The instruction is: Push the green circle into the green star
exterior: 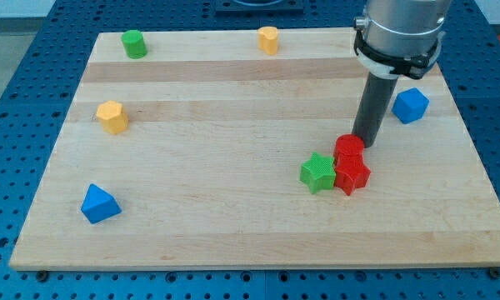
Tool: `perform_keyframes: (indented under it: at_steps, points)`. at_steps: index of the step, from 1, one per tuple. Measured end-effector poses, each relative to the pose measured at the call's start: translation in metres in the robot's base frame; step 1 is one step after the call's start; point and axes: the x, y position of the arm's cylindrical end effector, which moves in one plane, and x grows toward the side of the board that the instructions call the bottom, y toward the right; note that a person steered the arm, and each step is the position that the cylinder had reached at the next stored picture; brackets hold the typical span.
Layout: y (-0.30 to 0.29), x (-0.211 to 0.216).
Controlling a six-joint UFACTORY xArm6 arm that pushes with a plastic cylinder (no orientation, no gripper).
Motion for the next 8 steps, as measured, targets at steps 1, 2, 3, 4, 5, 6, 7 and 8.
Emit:
perform_keyframes:
  at_steps: [1,2,3,4,5,6,7,8]
  points:
    - [-0.017,-0.015]
    - [-0.050,-0.047]
    - [-0.093,-0.071]
    - [-0.134,-0.090]
    - [-0.173,-0.106]
    - [-0.213,-0.111]
    - [-0.261,-0.116]
    - [-0.305,-0.131]
